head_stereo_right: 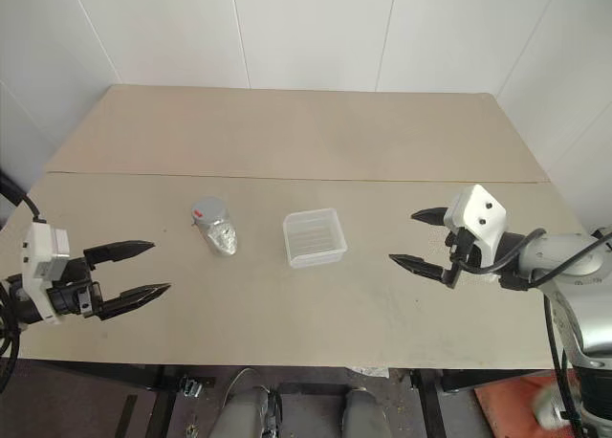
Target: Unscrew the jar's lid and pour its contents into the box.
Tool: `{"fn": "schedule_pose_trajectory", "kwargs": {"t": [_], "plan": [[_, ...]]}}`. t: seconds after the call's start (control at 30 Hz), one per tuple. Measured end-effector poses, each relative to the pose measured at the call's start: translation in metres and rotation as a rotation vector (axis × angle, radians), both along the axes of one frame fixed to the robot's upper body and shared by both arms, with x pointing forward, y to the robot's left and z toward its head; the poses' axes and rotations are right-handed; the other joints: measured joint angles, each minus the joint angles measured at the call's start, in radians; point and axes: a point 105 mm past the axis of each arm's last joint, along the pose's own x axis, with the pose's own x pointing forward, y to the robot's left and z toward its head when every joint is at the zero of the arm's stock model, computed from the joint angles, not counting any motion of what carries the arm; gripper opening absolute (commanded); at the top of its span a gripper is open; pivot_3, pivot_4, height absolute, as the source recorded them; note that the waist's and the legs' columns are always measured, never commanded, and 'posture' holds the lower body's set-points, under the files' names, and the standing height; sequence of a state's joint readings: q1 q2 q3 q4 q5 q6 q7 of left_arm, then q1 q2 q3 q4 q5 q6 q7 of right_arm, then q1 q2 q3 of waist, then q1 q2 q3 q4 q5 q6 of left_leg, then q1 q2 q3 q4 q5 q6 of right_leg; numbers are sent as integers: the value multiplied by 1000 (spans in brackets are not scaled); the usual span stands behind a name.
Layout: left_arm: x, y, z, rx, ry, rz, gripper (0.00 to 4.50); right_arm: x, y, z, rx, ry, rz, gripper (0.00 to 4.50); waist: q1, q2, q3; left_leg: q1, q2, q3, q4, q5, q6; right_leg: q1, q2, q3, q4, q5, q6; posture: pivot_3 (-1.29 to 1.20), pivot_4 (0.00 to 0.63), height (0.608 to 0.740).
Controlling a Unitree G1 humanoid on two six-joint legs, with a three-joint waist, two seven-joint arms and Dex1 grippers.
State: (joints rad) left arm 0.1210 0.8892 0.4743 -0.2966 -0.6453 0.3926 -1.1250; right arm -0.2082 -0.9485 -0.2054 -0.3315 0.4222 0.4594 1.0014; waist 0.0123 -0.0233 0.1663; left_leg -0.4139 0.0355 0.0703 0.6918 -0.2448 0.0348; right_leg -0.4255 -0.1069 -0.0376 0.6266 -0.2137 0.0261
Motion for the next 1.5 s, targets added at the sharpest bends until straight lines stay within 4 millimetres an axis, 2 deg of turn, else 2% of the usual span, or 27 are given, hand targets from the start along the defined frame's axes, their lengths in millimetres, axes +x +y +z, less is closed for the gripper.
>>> {"fn": "schedule_pose_trajectory", "kwargs": {"t": [0.2,0.4,0.5,0.67,0.87,1.33,1.5], "plan": [[2,3,3,-4,-30,30,4481,3,1,-3,-6,21,13,4500,-1,0,0,0,0,0,0,0,0,0,0,0,0,0,0,0,150,740],[5,7,-1,-6,-50,83,4481,9,7,13,-3,-29,54,4500,-2,0,0,0,0,0,0,0,0,0,0,0,0,0,0,0,150,740],[14,5,-6,-46,-70,124,4481,12,15,16,-3,-54,87,4500,-1,0,0,1,0,0,0,0,0,1,0,0,0,0,0,0,150,740],[32,-5,-19,-64,-65,142,4481,8,34,11,1,-41,176,4500,1,0,0,0,-1,0,1,0,0,1,0,0,0,1,0,0,150,740],[55,-13,-18,-63,-119,130,4481,4,49,20,23,-55,263,4500,0,0,0,1,-1,0,1,0,0,1,0,0,1,1,0,0,150,740],[88,-35,-36,-110,-154,165,4481,4,52,24,8,-54,301,4500,1,0,0,0,-1,-1,2,0,0,2,0,0,1,2,1,0,150,740],[97,-36,-34,-138,-175,190,4481,4,50,28,7,-71,290,4500,0,0,0,0,-1,-1,2,0,0,1,0,0,1,2,1,0,150,740]]}}
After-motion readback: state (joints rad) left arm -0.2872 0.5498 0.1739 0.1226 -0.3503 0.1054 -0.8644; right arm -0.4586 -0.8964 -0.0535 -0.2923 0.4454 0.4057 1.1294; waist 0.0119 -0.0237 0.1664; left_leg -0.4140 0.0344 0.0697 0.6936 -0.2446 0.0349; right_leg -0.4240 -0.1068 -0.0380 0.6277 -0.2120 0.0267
